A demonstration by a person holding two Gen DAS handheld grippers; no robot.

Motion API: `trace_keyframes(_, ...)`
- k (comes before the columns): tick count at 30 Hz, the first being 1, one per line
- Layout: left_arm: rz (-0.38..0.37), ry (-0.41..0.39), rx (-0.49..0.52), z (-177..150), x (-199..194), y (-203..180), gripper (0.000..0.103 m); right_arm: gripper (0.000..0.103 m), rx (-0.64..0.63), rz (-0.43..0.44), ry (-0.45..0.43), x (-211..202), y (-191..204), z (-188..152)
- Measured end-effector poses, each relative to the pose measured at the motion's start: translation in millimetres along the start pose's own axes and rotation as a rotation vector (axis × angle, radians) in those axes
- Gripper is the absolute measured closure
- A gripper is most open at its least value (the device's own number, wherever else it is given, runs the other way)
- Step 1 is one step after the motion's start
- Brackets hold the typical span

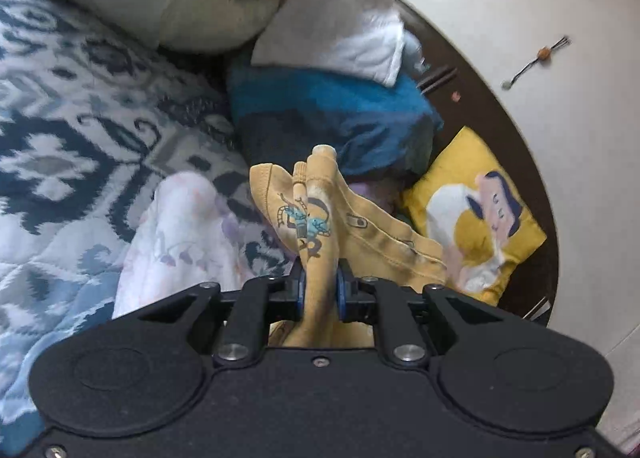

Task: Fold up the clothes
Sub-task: 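Lift the folded yellow garment with both grippers and carry it toward the white clothes stack, then lower the garment onto the white clothes stack and open both grippers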

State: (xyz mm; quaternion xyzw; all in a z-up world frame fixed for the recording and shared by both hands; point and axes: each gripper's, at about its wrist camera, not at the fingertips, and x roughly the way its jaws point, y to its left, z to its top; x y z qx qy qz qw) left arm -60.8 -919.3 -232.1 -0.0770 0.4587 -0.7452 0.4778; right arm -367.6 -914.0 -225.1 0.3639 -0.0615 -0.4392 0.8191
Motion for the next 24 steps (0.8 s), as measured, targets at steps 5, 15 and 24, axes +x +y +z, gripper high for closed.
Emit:
trace_keyframes(5,0.109,-0.006,0.052,2.0,18.9,10.7,0.086,0.062,-0.007,-0.106,-0.012,10.2,-12.0,-7.1)
trace_keyframes(15,0.189,-0.152,0.466,-37.2,-24.4,-53.2,0.076,0.058,-0.218,-0.165,-0.041,11.5,5.1,-32.2)
trace_keyframes(24,0.376,-0.066,0.575,-70.1,-5.7,-25.5,0.082,0.06,-0.347,-0.173,0.006,15.4,8.1,-88.7)
